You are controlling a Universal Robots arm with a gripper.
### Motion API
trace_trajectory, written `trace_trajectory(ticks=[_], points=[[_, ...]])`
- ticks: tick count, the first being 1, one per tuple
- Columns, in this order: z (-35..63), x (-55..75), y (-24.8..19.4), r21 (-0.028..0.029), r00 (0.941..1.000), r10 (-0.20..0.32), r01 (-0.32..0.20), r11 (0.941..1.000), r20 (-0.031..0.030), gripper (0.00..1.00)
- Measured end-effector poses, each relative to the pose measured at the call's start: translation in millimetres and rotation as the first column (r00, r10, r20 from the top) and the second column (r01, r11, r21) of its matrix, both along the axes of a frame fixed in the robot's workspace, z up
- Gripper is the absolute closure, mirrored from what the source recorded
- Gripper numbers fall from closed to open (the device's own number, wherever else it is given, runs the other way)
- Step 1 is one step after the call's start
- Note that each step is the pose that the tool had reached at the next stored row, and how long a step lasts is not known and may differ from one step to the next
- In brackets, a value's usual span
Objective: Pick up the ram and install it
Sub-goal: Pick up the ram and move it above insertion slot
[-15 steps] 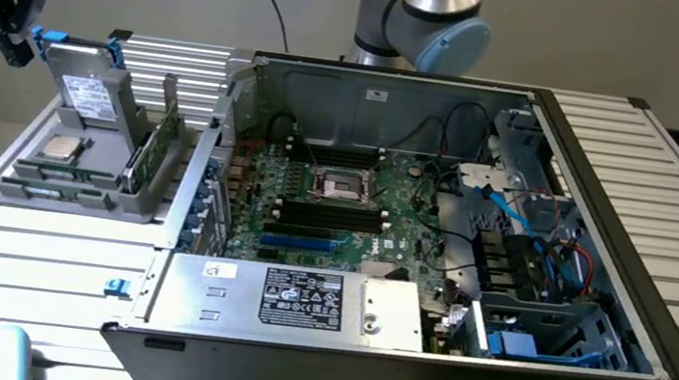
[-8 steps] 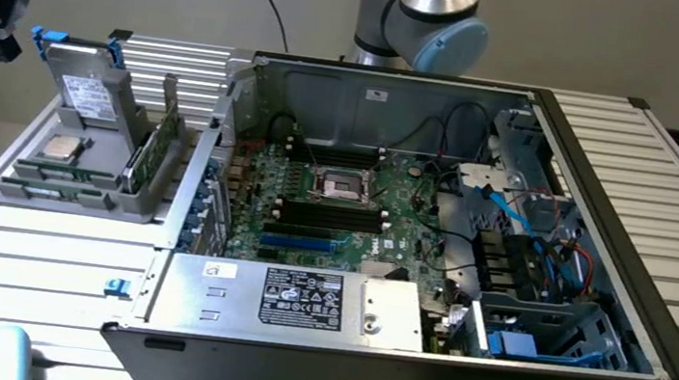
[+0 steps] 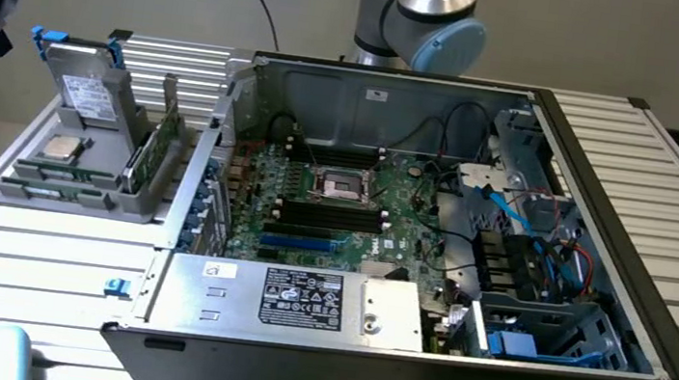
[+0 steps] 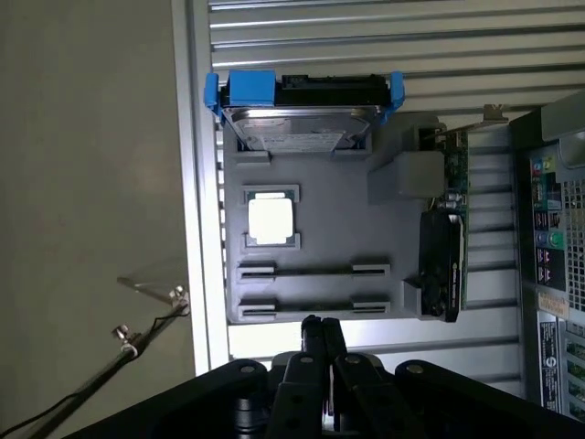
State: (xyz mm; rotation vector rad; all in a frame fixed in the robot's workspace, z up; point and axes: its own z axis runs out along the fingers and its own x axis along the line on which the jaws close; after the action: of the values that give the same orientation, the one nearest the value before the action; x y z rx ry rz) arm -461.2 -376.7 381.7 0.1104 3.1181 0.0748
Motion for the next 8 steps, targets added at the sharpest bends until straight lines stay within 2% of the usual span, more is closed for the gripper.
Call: trace_trajectory(ticks=[8], points=[[0.0,0.0,0.0,0.0,1.0,0.0,0.0,1.0,0.0001,0.89]])
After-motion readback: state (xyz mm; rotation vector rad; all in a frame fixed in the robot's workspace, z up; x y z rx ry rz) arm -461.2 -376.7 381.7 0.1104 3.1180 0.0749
